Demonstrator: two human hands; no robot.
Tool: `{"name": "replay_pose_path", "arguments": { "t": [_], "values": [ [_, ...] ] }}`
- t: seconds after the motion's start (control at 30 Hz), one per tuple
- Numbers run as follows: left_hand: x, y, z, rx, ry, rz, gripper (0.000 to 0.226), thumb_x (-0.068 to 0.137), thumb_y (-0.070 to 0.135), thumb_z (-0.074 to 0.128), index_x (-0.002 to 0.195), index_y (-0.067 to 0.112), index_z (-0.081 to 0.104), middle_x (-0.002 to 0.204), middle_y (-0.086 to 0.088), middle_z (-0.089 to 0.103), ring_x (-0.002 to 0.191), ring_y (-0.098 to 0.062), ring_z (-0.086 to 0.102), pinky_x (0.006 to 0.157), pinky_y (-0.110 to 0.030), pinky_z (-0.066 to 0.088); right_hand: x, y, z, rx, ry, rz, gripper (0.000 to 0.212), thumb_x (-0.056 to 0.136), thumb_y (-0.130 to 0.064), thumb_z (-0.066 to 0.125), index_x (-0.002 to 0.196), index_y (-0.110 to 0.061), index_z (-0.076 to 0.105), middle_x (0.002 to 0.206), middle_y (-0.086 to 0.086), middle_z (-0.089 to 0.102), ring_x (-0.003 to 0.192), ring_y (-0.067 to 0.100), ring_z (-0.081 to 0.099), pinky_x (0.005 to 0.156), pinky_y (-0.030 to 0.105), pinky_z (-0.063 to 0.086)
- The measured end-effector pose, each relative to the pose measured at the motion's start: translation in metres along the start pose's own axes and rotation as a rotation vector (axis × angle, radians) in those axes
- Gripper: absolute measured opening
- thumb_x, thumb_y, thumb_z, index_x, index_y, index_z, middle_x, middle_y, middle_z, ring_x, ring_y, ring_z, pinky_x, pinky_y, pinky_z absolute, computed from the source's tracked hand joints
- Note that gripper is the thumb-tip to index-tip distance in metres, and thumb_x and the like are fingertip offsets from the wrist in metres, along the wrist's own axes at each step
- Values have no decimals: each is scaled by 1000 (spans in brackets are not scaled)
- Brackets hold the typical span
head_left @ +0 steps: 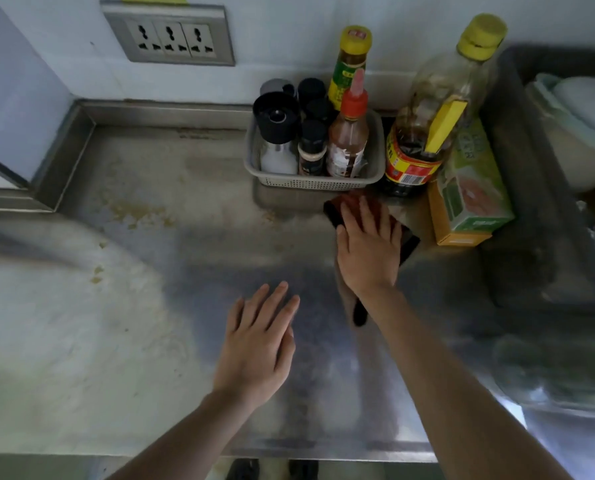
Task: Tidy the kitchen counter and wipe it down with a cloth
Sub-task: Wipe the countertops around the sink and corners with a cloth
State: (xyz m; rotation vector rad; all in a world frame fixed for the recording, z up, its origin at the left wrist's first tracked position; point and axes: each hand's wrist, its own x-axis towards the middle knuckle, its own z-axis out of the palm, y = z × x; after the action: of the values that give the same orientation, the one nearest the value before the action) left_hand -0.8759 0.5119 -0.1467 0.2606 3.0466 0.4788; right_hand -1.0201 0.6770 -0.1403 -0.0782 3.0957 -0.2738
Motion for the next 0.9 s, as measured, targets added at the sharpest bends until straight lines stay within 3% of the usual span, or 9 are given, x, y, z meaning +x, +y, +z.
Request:
{"name": "replay_pose_path", "arguments": {
  "t": [0.1,0.2,0.3,0.4,0.47,0.6,0.67,0.73,0.9],
  "values": [
    [0,0,-1,-11,-18,-12,44,93,30,29,135,23,38,144,1,40,135,-20,29,107,-45,23,-25,-32,7,15,-59,-303,46,98,-39,22,143,-31,31,155,-1,22,142,33,14,114,48,9],
    [0,2,-6,-66,-2,-23,43,94,29,29,135,22,40,144,1,40,134,-19,34,106,-45,32,-28,-30,0,6,-206,-561,57,91,-48,8,143,-36,30,155,-5,19,143,30,11,114,46,7],
    [-4,-12,-21,-128,94,-76,39,91,24,33,126,15,51,139,-6,47,122,-22,48,98,-36,37,8,-10,-2,17,-146,-430,60,89,-53,4,142,-39,28,156,-8,15,143,30,11,113,49,9],
    [-16,-43,-42,-49,161,-200,39,87,23,36,120,13,55,134,-8,51,115,-27,53,95,-36,35,25,-17,-2,25,-104,-190,46,98,-42,21,144,-37,25,157,-6,15,143,31,8,114,49,6],
    [-28,-59,-48,-1,179,-263,40,86,24,35,119,13,55,133,-9,52,116,-27,52,95,-39,35,12,-44,3,37,-106,-201,45,99,-37,26,143,-35,27,157,-4,15,143,32,7,114,48,4],
    [-57,-62,-37,14,158,-369,44,86,27,32,122,14,54,135,-7,50,121,-26,48,96,-42,36,-34,-98,13,50,-226,-696,47,95,-40,21,141,-37,33,155,-7,21,143,28,12,114,43,4],
    [-66,-59,-30,20,145,-395,44,87,28,34,123,14,55,136,-8,50,123,-25,46,97,-41,34,-26,-98,11,26,-268,-798,48,95,-42,17,142,-38,29,155,-10,17,144,24,10,114,41,3],
    [-69,-60,-26,27,151,-389,43,87,28,38,124,14,55,137,-8,49,125,-24,44,97,-41,34,-1,-87,9,5,-216,-731,45,98,-41,20,143,-38,27,156,-10,15,144,24,10,115,42,5],
    [-66,-63,-23,38,161,-391,42,86,27,39,124,16,53,138,-6,48,126,-22,41,99,-41,33,25,-93,12,32,-95,-288,44,99,-34,26,144,-34,27,156,-5,17,143,29,10,115,44,6]
  ]
}}
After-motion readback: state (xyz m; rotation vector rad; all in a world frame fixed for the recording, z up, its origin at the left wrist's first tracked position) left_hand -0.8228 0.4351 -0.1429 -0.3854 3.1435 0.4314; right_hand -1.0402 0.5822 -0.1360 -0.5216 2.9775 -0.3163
